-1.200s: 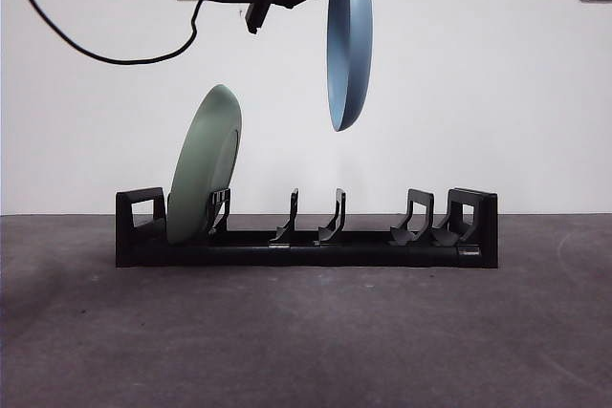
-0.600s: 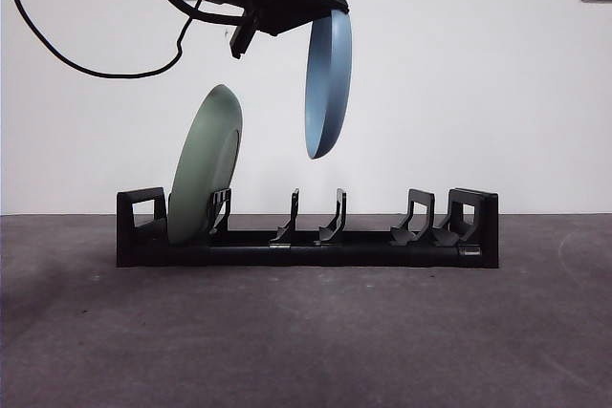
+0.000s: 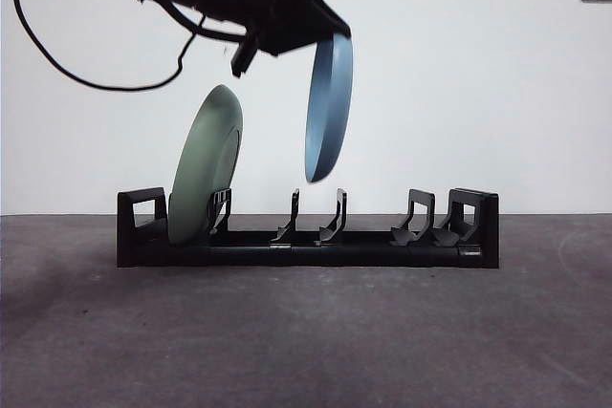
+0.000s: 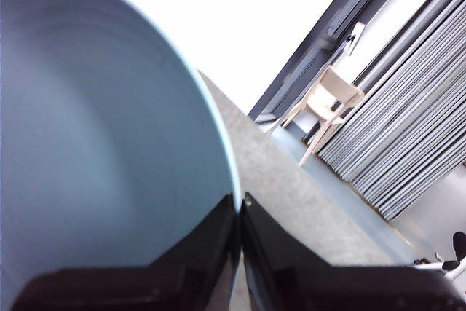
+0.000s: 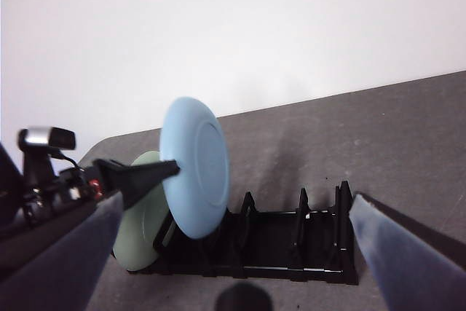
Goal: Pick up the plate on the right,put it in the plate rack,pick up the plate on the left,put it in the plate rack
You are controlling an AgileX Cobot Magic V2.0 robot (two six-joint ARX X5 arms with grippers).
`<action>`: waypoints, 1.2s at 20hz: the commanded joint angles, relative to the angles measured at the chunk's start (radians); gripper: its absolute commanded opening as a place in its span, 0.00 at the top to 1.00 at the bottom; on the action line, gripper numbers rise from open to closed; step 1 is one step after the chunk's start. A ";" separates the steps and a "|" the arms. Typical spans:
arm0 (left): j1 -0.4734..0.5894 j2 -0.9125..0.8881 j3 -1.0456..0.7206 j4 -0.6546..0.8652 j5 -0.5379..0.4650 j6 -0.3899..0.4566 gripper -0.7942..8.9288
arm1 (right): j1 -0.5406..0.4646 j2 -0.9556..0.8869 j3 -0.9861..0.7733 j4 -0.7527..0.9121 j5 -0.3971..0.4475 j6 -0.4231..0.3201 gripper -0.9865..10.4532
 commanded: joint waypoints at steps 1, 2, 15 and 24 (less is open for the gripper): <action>-0.006 0.037 -0.003 -0.002 0.002 0.018 0.93 | 0.000 -0.002 0.002 0.009 0.003 -0.008 0.42; -0.006 0.044 -0.003 -0.011 0.002 0.019 0.93 | 0.000 -0.002 0.002 0.009 0.003 -0.008 0.42; -0.020 0.054 -0.003 -0.142 -0.076 0.104 0.92 | 0.000 0.000 0.002 0.011 0.003 -0.008 0.42; -0.026 0.054 -0.003 -0.156 -0.105 0.104 0.64 | 0.000 0.011 0.002 0.010 0.003 -0.008 0.42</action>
